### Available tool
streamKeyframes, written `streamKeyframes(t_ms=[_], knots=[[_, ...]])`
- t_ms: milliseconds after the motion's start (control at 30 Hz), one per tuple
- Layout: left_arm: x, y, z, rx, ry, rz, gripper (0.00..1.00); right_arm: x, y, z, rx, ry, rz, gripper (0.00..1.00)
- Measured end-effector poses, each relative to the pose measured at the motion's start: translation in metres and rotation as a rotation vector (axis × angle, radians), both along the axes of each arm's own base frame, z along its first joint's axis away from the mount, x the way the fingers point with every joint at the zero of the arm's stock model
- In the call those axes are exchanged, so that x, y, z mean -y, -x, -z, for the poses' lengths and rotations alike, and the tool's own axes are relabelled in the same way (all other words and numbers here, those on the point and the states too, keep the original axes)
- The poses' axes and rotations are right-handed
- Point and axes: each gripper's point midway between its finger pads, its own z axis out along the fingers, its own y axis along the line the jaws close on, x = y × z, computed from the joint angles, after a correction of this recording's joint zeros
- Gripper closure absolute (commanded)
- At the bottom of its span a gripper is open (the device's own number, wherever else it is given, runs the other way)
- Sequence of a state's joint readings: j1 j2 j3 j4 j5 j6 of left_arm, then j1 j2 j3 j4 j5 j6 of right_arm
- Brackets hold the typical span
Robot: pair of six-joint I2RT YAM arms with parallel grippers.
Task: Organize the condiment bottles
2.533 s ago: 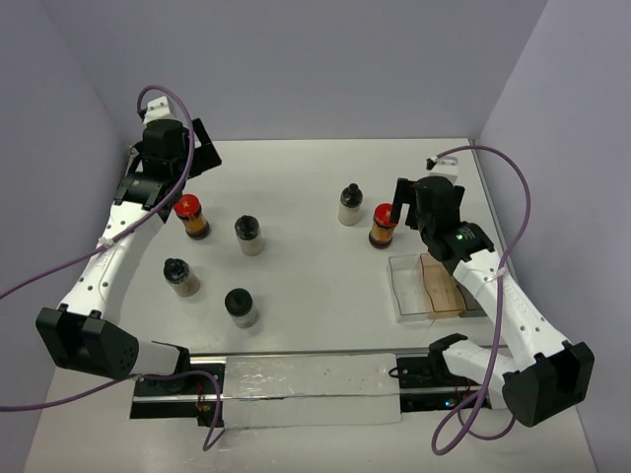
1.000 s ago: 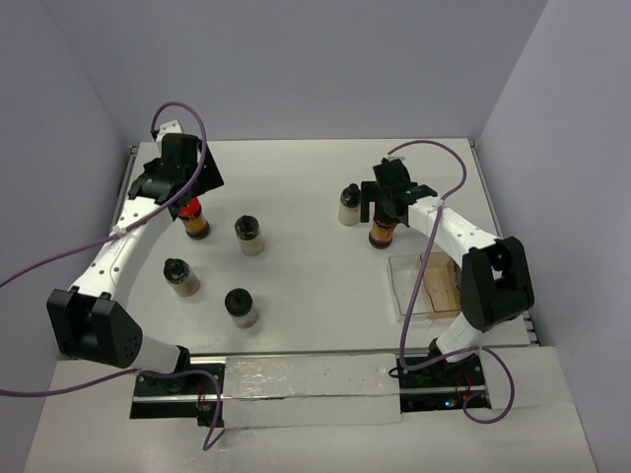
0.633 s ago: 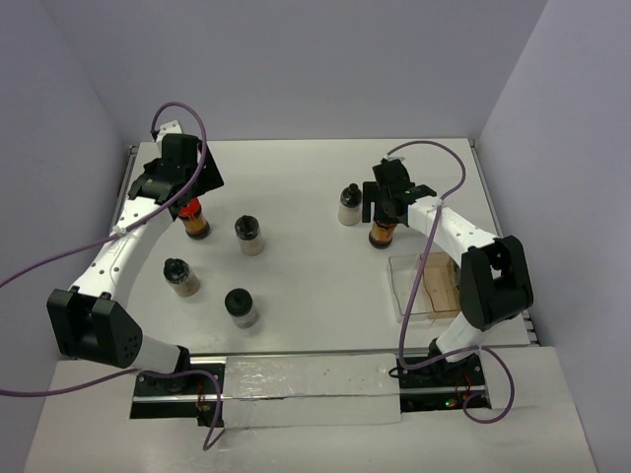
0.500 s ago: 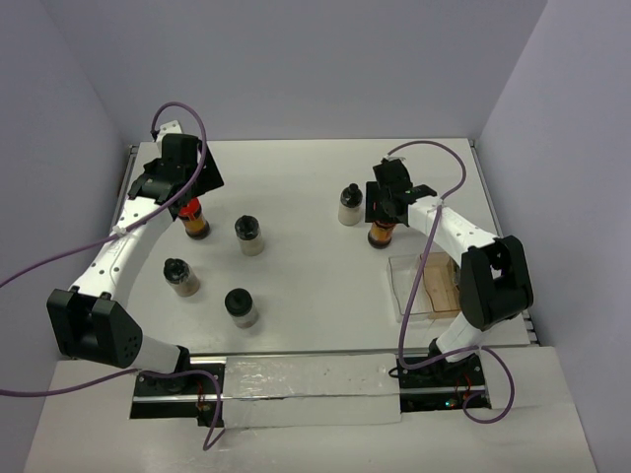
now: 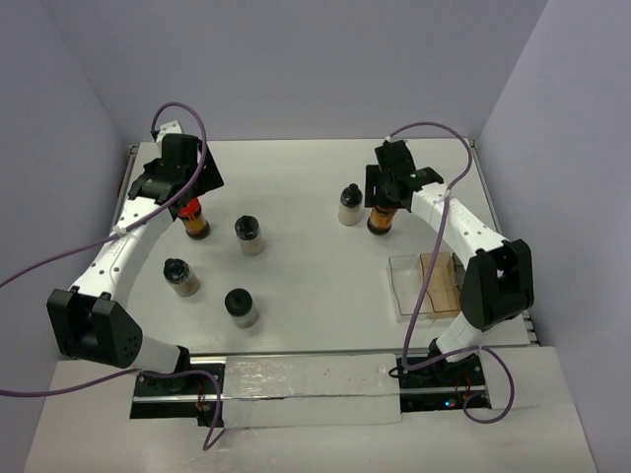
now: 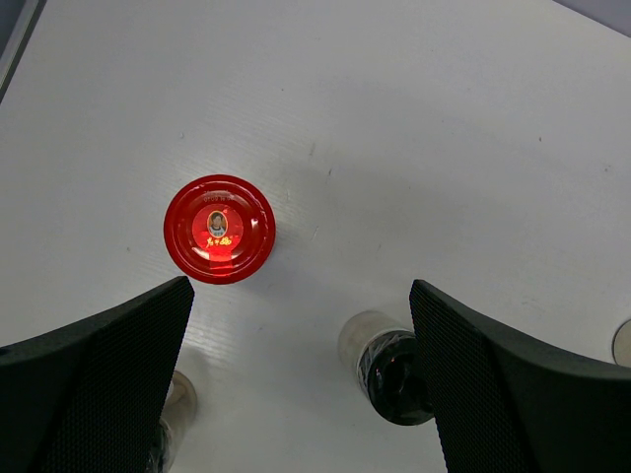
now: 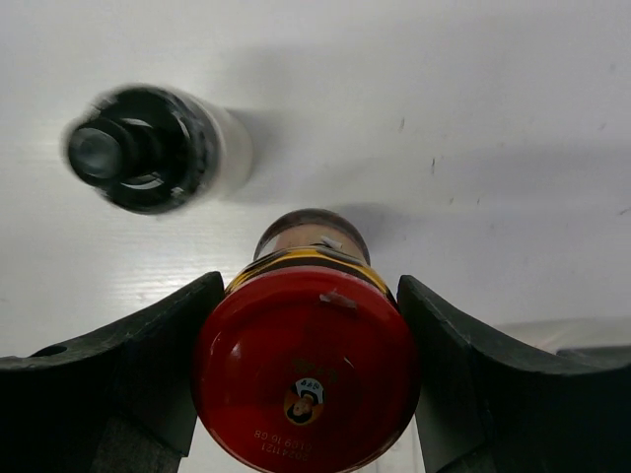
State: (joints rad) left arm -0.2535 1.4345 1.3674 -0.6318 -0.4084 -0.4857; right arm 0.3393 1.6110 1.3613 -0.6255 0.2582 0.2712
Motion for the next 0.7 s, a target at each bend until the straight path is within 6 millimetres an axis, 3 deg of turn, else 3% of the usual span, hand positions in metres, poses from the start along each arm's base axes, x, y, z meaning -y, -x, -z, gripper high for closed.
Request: streamKeyframes(t_ms=[100,200,400,533,700], knots=[[0.000,0.000,0.000,0.000,0.000,0.000,0.01,0.001,-0.007,-0.036,0.076,-0.015,0.011,0.80],[0.000,0.001,0.001,-0.001,-0.002,-0.001,0.00,0.010,0.000,-0.069,0.140,-0.026,0.031,0.80],[-0.005,0.010,-0.002,0.010,-0.010,-0.009,0.01,0.072,0.039,-0.119,0.224,0.010,0.179,0.84],[-0.003,0.013,-0.010,0.029,0.008,0.004,0.00,0.126,0.084,-0.125,0.251,0.055,0.328,0.83],[0.003,0.013,-0.008,0.022,0.031,0.029,0.00,0.175,0.135,-0.105,0.205,0.113,0.487,0.82]])
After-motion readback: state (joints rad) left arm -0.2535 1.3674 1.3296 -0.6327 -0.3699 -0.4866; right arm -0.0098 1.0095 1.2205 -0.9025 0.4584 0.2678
